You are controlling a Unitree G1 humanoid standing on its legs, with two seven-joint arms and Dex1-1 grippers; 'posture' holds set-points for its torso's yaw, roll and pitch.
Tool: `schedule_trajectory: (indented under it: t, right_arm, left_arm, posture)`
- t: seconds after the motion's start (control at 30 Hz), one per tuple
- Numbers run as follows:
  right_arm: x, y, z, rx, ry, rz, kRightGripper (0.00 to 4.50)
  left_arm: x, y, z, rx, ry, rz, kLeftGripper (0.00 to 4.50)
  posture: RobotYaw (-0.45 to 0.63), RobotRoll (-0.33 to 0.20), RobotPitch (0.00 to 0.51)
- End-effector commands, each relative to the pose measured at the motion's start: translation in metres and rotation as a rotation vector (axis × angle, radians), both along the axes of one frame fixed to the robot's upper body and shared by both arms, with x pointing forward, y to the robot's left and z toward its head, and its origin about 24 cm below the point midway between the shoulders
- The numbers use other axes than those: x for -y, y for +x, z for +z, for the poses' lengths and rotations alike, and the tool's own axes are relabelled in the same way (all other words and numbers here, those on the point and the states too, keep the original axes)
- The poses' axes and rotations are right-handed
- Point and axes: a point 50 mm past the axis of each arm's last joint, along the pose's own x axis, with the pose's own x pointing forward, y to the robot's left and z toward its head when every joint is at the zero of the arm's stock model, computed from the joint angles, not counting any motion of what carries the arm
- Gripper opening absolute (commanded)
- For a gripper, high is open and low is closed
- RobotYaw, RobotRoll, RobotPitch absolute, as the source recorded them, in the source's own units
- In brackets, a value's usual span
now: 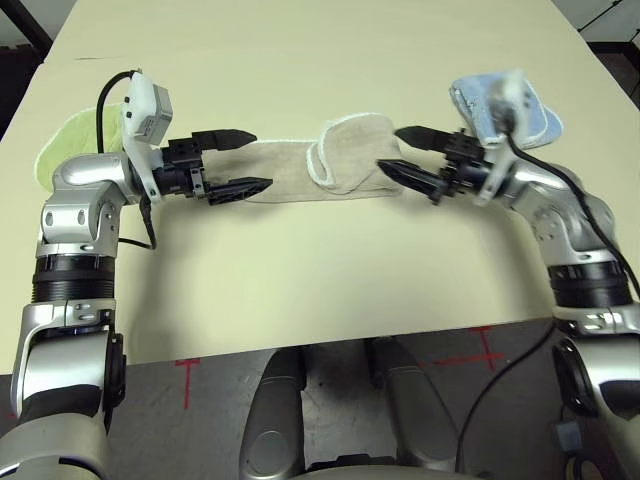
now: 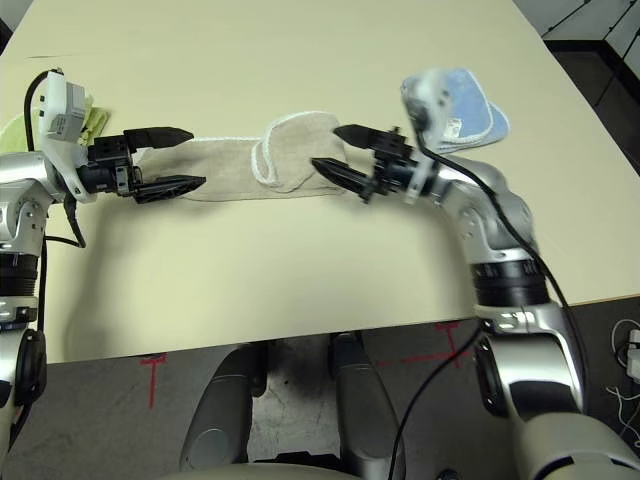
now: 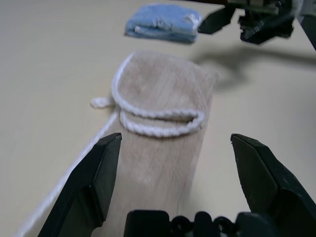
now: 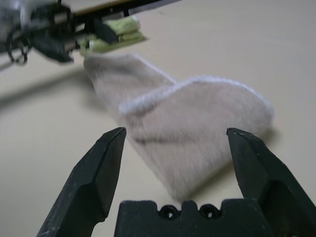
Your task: Fold the towel and set it aside.
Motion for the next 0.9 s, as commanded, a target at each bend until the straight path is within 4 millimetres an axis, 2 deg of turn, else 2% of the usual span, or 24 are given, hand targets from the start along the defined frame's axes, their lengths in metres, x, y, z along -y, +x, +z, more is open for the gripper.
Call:
schedule_trajectory:
  t: [0.03,0.17,0.33,0.43,0.7,0.9]
  right_arm:
    - [0.011,0.000,-0.012,0.025,-0.061,0.009,3.53]
    - [0.012,0.008,-0.012,0.048,-0.098,0.014,2.00]
    - [0.002,0.021,-0.004,0.072,-0.100,0.038,0.10]
    - [-0.013,0.032,0.002,0.085,-0.094,0.077,0.05]
    - [-0.041,0.050,0.002,0.089,-0.105,0.157,0.05]
    - [-0.065,0.059,0.000,0.075,-0.117,0.179,0.05]
  left_arm:
    - [-0.007,-0.001,-0.007,0.032,0.002,0.025,4.50]
    - [-0.012,0.003,-0.009,0.070,0.033,0.063,4.50]
    - [-0.018,0.006,-0.012,0.069,0.054,0.120,4.50]
    - [-0.017,0.008,-0.012,0.056,0.025,0.148,4.50]
    - [-0.009,0.011,-0.015,0.072,-0.047,0.235,4.50]
    - [-0.021,0.009,-0.015,0.083,-0.054,0.201,4.50]
  posture:
    - [0.00,0.000,0.255]
    - [0.00,0.000,0.255]
    - [0.01,0.000,0.255]
    - [0.03,0.000,0.256]
    - [0.07,0.000,0.260]
    - [0.08,0.000,0.266]
